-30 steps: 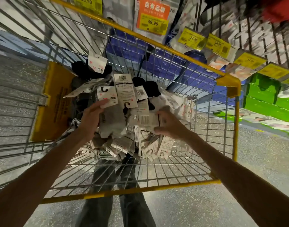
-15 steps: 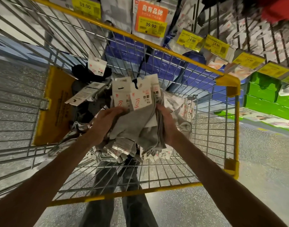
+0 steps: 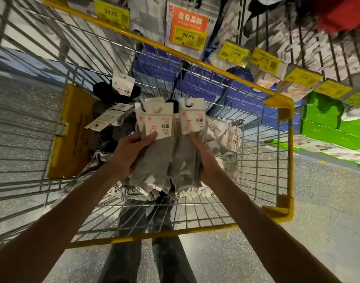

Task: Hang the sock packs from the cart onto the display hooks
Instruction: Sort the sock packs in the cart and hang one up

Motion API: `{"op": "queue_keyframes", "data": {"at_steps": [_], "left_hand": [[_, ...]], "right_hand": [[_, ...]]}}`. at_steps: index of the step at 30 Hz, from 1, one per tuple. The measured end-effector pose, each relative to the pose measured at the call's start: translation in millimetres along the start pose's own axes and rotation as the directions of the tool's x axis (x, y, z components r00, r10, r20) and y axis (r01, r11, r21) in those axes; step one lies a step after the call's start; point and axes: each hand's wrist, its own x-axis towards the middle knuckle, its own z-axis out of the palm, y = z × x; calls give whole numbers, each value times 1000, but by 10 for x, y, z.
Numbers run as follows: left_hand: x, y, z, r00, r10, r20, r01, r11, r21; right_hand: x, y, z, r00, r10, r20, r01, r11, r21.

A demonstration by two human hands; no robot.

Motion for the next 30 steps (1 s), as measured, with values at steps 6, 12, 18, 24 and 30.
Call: {"op": "queue_keyframes", "data": {"at_steps": [6,12,18,24,30], "left_hand": [[-201,495,-166,970,222,-99,-216,974,73],[-696,1403,68,932,355,-77,-352,935,45],[-1320,2158,309,940,339,43,-340,940,36],[-1879,2747,637,890,430,153,-452,879,154],[-2231,2994,1001,859,460,224,-507,825,251]], "right_hand": [[-437,-421,133,985,-117,126,100,986,130],[-921,-1003,601,971,-127,202,86,976,201],[-1636,-1594,1174,957,-211,198,218,976,-14],[-2283,-2032,1555,877,-462,134,481,854,-198],[-2703,-2231,1723,824,-565,40,555,791,-257]]}}
